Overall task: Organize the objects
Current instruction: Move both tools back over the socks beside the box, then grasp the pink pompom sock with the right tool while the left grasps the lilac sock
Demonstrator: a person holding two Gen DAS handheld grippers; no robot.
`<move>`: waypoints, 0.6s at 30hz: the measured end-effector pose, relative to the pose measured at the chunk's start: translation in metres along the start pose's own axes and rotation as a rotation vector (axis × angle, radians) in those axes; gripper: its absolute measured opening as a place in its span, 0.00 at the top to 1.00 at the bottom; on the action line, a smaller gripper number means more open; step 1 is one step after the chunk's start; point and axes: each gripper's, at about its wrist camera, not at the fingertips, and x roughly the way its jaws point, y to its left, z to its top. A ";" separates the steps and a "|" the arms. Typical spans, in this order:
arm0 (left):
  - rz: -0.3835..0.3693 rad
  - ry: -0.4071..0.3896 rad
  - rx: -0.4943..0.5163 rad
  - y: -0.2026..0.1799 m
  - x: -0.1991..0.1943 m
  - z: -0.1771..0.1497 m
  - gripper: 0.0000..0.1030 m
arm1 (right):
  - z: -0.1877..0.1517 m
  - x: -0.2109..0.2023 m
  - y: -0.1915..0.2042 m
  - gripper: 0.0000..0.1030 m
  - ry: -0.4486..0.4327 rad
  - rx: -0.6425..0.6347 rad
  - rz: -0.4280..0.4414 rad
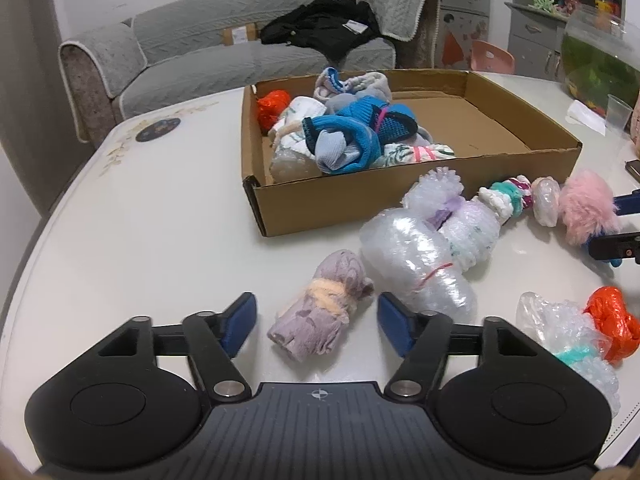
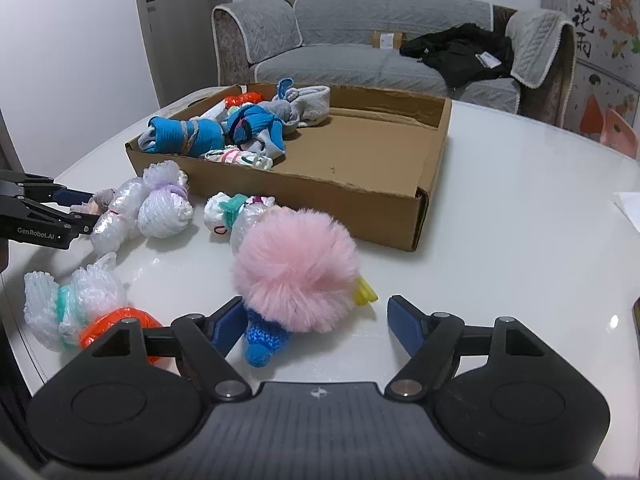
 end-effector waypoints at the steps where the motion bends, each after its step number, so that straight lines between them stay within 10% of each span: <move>1: 0.005 -0.005 0.001 0.000 0.000 -0.001 0.24 | 0.001 0.000 0.001 0.25 -0.007 -0.007 0.000; 18: -0.003 -0.087 0.014 0.006 -0.001 -0.018 0.04 | 0.008 0.015 0.005 0.27 -0.040 -0.073 0.000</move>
